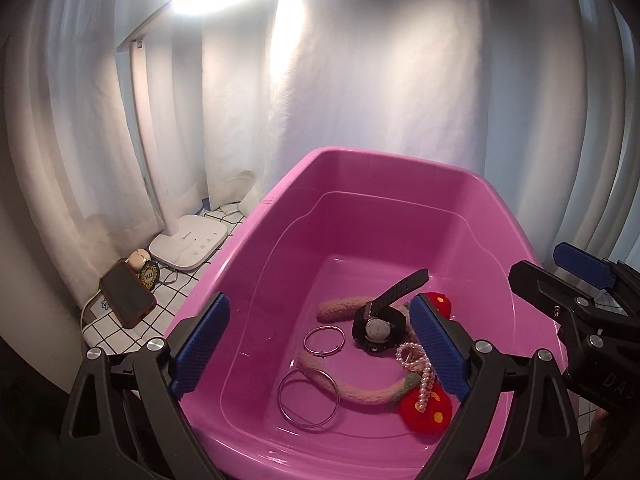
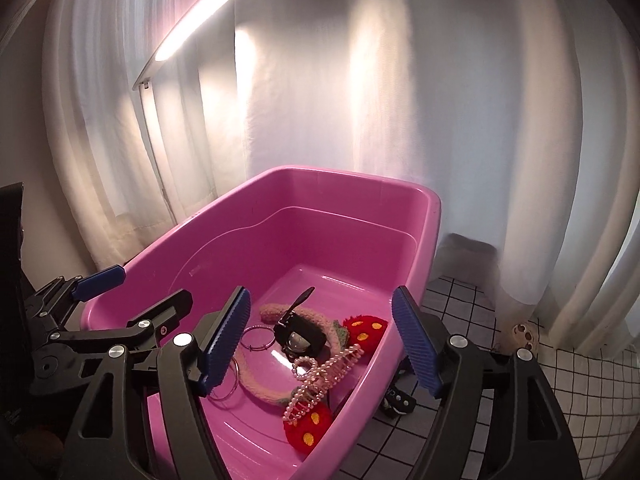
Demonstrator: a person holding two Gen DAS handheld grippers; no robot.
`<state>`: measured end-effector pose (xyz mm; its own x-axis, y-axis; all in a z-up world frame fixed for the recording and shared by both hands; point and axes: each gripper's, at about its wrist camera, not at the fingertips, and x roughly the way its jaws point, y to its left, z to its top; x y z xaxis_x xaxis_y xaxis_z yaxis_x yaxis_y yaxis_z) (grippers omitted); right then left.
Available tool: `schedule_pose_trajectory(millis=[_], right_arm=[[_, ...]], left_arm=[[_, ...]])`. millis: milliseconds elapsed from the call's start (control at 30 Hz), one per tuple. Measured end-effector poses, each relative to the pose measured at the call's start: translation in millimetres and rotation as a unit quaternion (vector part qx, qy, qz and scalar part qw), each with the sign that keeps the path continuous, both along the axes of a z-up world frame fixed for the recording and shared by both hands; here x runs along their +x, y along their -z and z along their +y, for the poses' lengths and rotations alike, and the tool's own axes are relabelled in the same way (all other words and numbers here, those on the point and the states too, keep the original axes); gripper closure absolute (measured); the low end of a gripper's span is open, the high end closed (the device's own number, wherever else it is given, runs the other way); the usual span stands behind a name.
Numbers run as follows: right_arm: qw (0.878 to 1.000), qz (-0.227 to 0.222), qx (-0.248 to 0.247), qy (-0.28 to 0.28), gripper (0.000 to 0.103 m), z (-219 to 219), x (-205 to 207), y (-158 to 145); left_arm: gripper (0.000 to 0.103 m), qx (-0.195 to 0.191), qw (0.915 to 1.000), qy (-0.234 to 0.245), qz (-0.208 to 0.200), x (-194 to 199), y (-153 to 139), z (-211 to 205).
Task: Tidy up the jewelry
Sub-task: 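Open both grippers to drop the bangle and pearl clip into the tub, then move both open grippers back to the black strap and plush sloth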
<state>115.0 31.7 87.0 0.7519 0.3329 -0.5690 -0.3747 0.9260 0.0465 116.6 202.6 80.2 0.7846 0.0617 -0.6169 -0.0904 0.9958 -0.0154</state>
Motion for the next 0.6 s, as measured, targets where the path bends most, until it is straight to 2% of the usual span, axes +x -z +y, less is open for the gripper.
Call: schedule_pose_trajectory(millis=[600], right_arm=[[0.999,-0.01,0.03,0.001,0.033,-28.8,-15.0,-5.9]], left_arm=[[0.011,0.001,0.9998,0.003,-0.019,-15.8,-13.9,-14.4]])
